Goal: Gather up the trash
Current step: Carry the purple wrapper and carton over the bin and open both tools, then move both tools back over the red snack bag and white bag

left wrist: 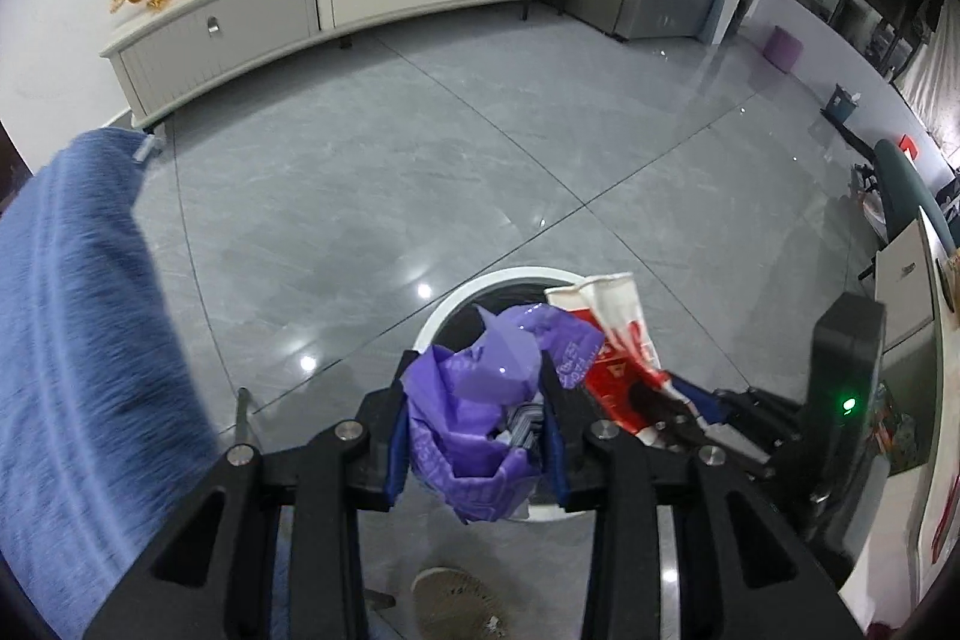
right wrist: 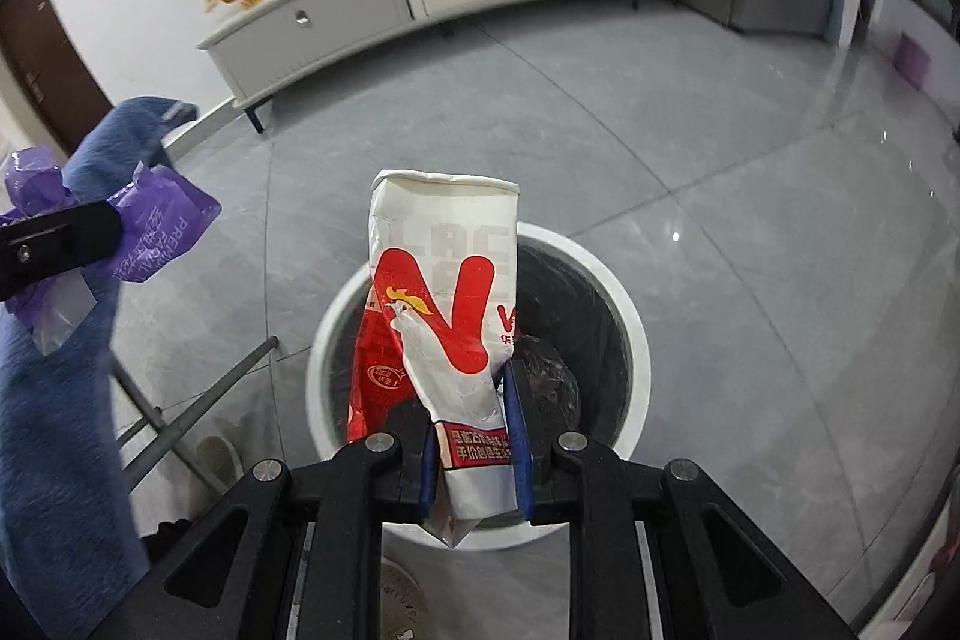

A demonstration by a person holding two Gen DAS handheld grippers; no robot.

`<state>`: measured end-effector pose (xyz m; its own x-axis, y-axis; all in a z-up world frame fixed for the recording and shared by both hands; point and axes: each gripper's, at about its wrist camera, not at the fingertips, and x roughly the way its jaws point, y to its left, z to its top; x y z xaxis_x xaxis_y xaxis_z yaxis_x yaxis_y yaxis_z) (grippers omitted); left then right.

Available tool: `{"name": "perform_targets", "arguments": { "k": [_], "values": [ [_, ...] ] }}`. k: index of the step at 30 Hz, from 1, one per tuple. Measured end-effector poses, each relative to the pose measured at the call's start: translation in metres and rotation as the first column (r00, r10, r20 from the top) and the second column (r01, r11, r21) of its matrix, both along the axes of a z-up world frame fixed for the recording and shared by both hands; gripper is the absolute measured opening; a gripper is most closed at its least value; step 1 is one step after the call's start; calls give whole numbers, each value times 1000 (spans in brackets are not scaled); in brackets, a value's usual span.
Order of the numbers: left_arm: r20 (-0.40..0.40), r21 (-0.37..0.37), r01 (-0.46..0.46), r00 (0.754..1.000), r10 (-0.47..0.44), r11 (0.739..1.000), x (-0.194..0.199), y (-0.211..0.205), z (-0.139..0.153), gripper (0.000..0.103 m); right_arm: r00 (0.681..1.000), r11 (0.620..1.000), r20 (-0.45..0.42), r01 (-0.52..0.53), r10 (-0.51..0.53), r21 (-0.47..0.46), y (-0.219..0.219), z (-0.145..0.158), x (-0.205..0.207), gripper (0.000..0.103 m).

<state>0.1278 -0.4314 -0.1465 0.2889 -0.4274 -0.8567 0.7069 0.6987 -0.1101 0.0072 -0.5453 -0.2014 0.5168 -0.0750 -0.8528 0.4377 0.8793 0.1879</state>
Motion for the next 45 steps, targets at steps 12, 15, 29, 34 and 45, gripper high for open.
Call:
{"name": "perform_targets", "arguments": {
  "k": [12,15,29,34,45],
  "values": [
    [-111,-23,-23,994,21,999,21,-33,-37,49,999,999,4,38,-38,23,-16,-20,-1,54],
    [-103,-27,-26,994,23,999,19,-29,-33,49,999,999,12,44,-44,13,-11,-13,-2,54],
    [171,-53,-107,979,115,993,-31,56,39,49,987,997,159,9,2,-70,37,64,-39,54],
    [215,-63,-115,968,126,991,-51,92,56,49,980,995,196,-12,32,-99,63,88,-51,54],
    [284,-117,-164,940,191,980,-87,170,90,50,960,985,253,-79,117,-153,115,136,-68,54]
  ]
}}
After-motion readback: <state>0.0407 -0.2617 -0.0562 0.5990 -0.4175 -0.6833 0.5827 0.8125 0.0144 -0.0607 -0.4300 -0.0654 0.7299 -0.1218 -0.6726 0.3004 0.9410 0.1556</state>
